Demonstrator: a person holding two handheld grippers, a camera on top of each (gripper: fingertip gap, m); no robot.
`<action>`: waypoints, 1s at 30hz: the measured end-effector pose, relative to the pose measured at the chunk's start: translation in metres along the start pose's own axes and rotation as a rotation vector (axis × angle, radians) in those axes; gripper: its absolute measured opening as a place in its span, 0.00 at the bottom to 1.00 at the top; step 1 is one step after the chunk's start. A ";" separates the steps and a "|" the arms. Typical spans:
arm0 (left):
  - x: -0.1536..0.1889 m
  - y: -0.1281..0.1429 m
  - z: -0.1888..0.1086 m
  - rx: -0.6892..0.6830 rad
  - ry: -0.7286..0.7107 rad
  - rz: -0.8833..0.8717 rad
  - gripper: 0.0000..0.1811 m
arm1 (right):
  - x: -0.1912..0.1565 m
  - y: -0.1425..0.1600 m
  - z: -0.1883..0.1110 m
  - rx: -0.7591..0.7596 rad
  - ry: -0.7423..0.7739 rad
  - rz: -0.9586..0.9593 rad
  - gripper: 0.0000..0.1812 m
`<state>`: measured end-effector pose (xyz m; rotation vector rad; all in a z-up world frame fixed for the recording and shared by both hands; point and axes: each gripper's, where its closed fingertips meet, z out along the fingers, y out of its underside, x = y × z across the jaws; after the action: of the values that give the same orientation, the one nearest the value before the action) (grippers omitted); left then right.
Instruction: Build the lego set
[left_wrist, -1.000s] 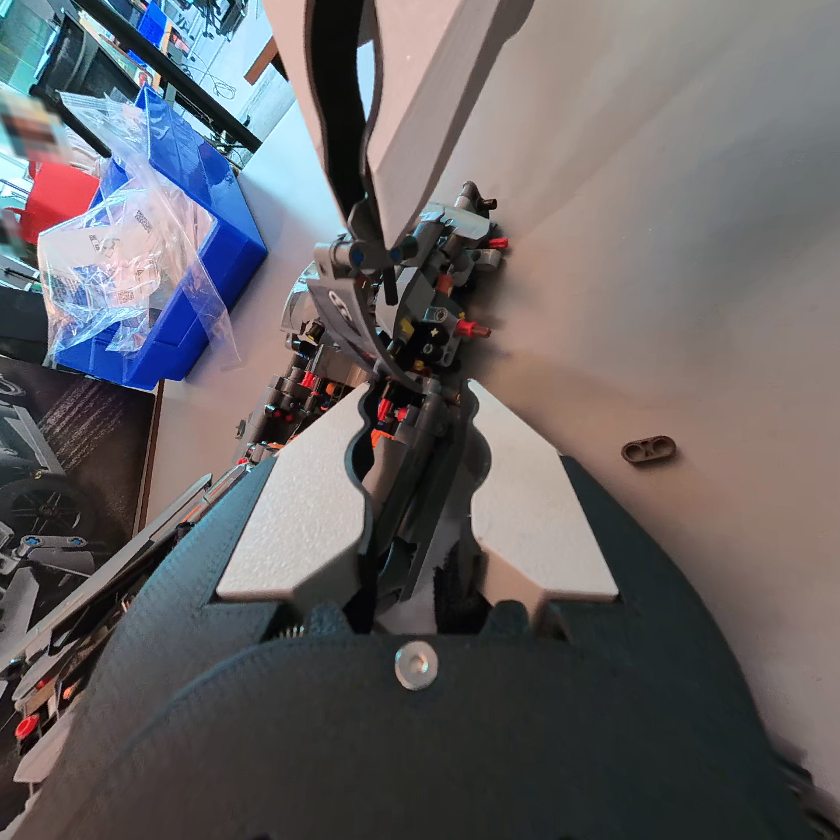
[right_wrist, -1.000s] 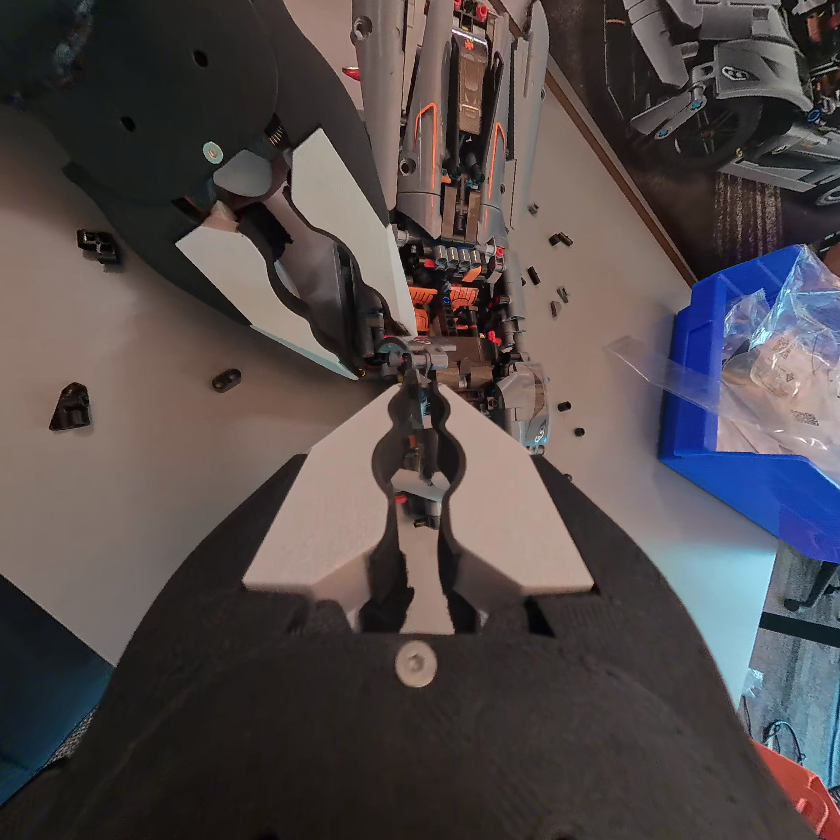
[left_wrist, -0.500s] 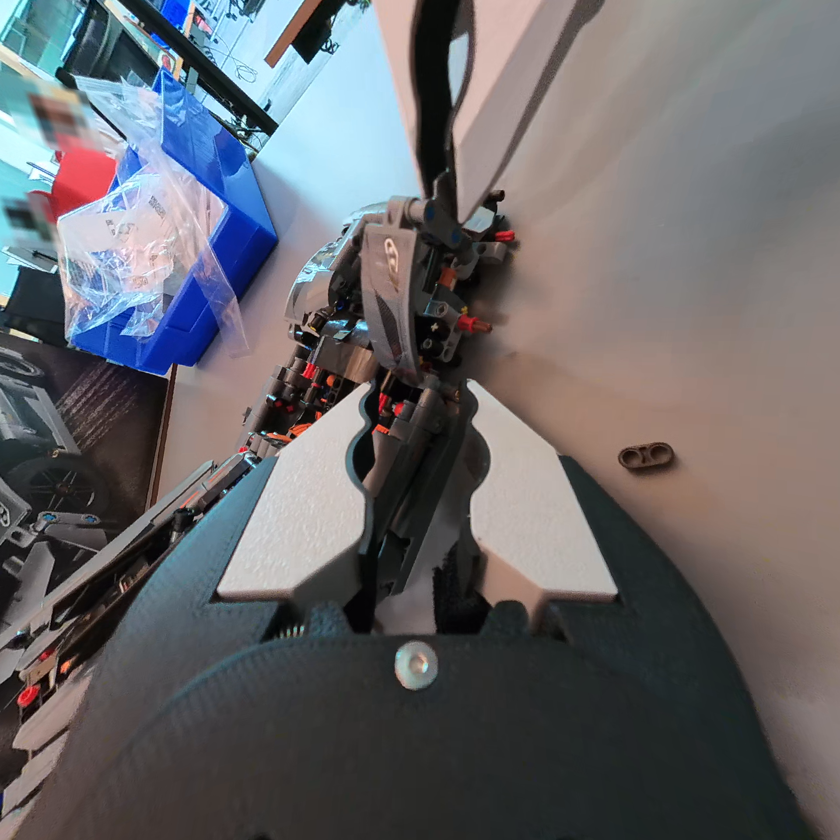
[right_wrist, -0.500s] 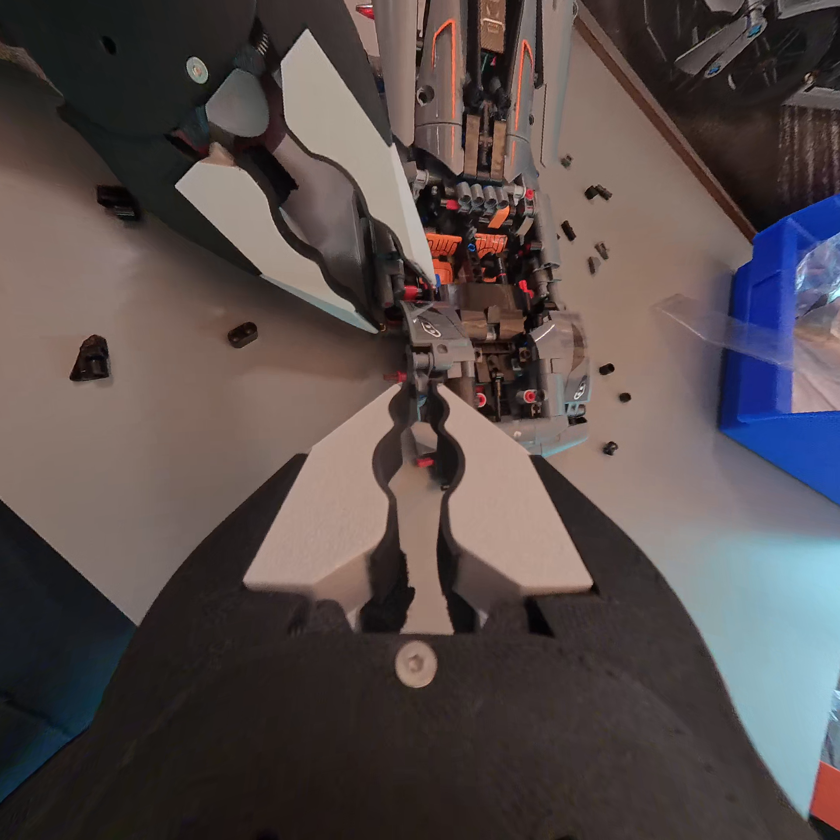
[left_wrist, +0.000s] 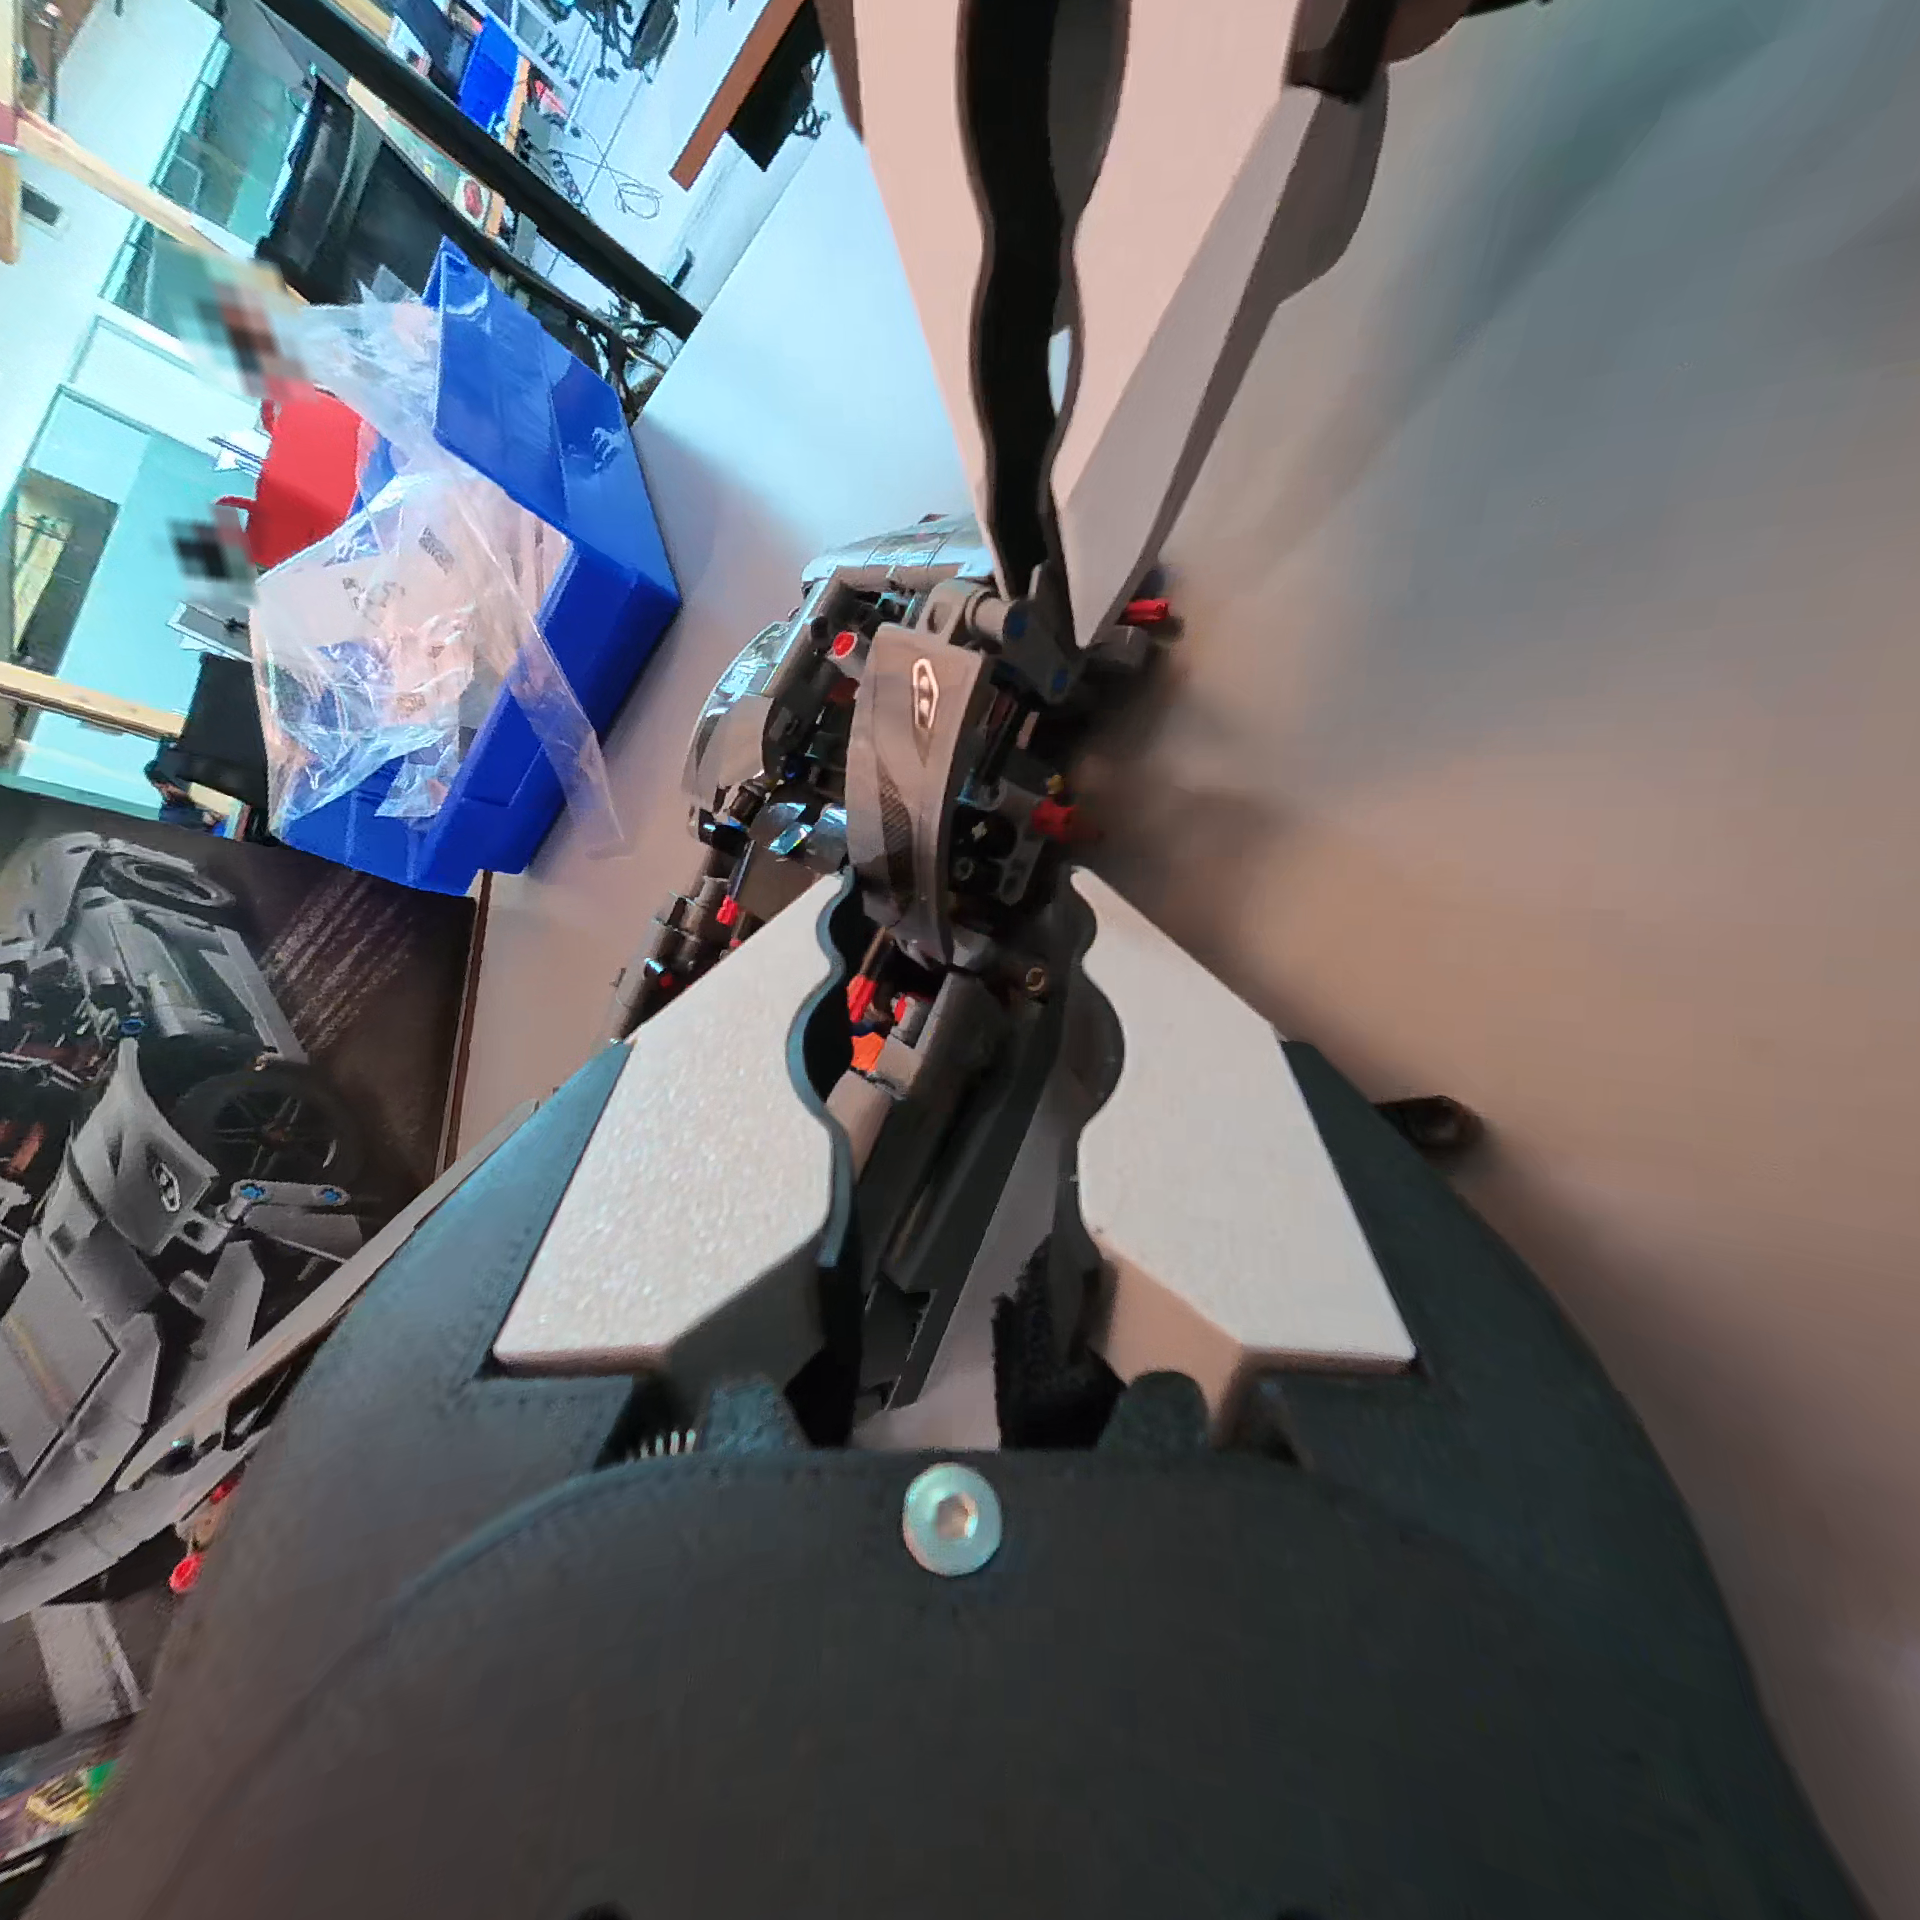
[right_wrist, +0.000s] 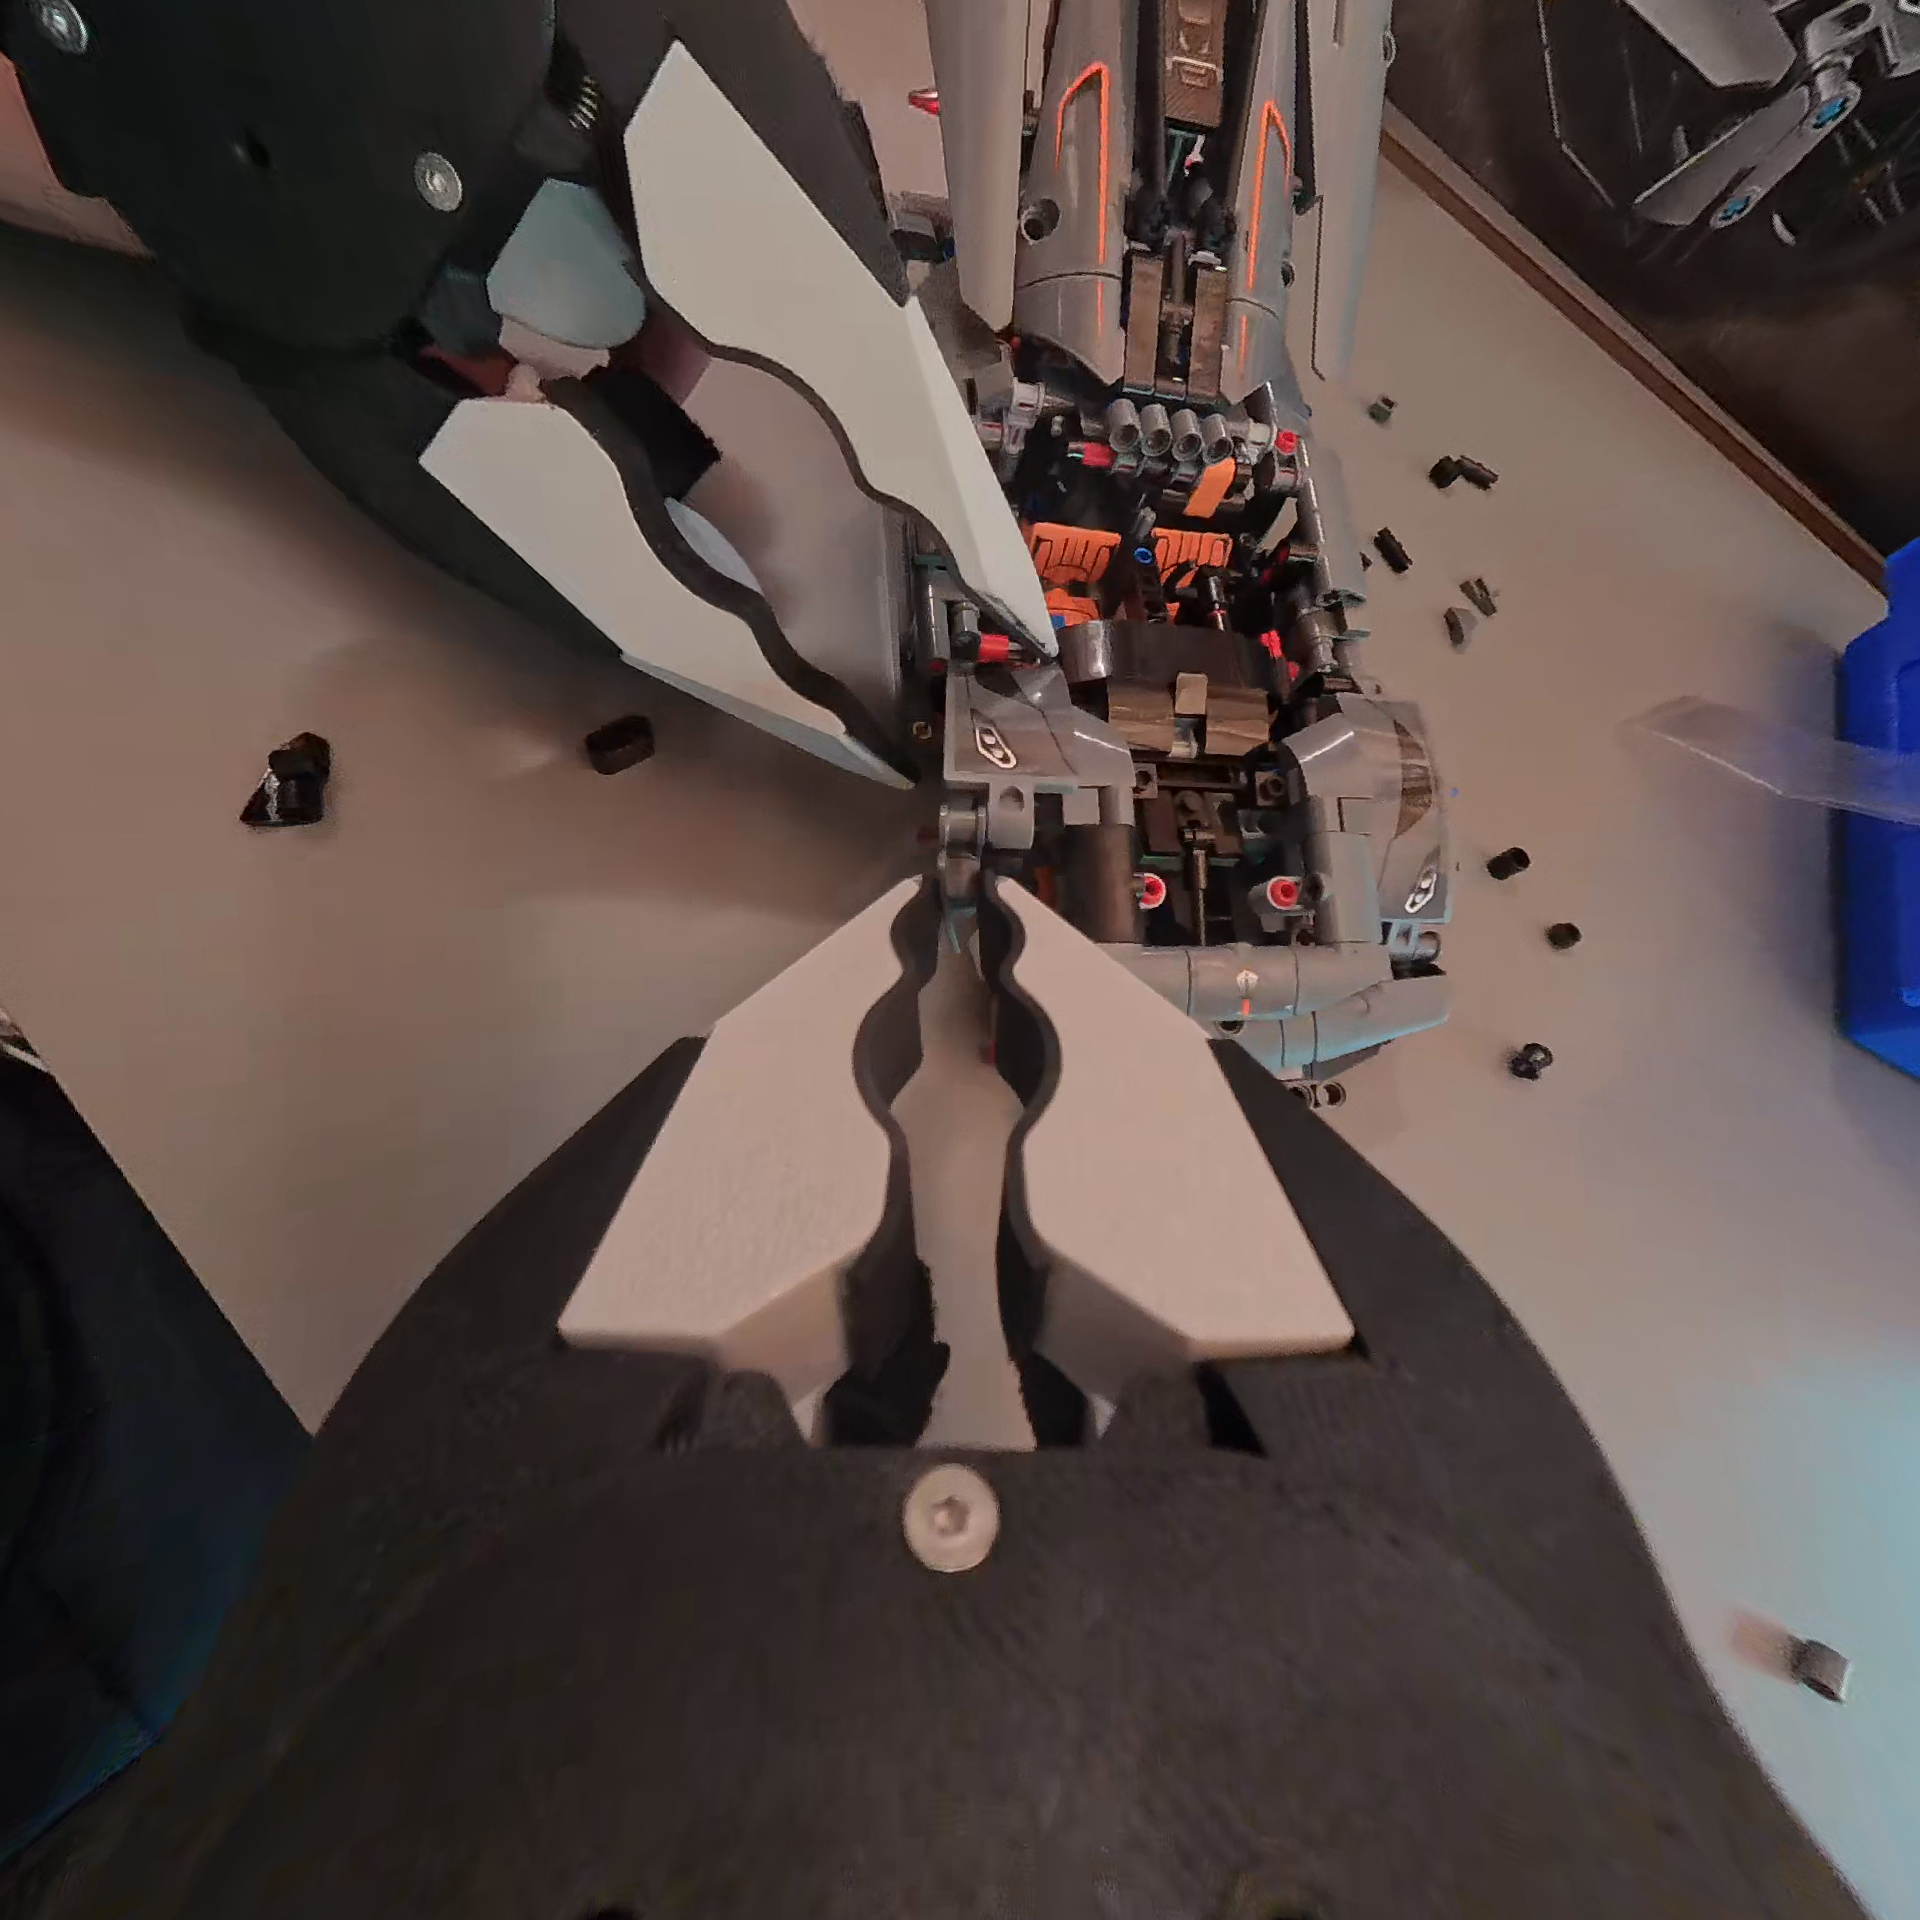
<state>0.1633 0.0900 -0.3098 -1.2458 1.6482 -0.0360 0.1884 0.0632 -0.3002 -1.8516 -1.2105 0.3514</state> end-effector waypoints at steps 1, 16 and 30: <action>-0.001 0.000 0.000 0.003 0.003 -0.012 0.18 | -0.001 -0.001 0.000 0.015 -0.014 0.005 0.03; -0.004 0.022 -0.020 -0.036 0.001 0.057 0.08 | -0.039 -0.028 0.016 0.154 -0.140 -0.016 0.04; 0.008 0.028 -0.060 -0.167 -0.161 0.102 0.08 | -0.075 -0.042 0.023 0.203 -0.136 -0.141 0.05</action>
<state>0.1015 0.0662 -0.3021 -1.2524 1.5966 0.2634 0.1122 0.0180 -0.2963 -1.5800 -1.3378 0.5086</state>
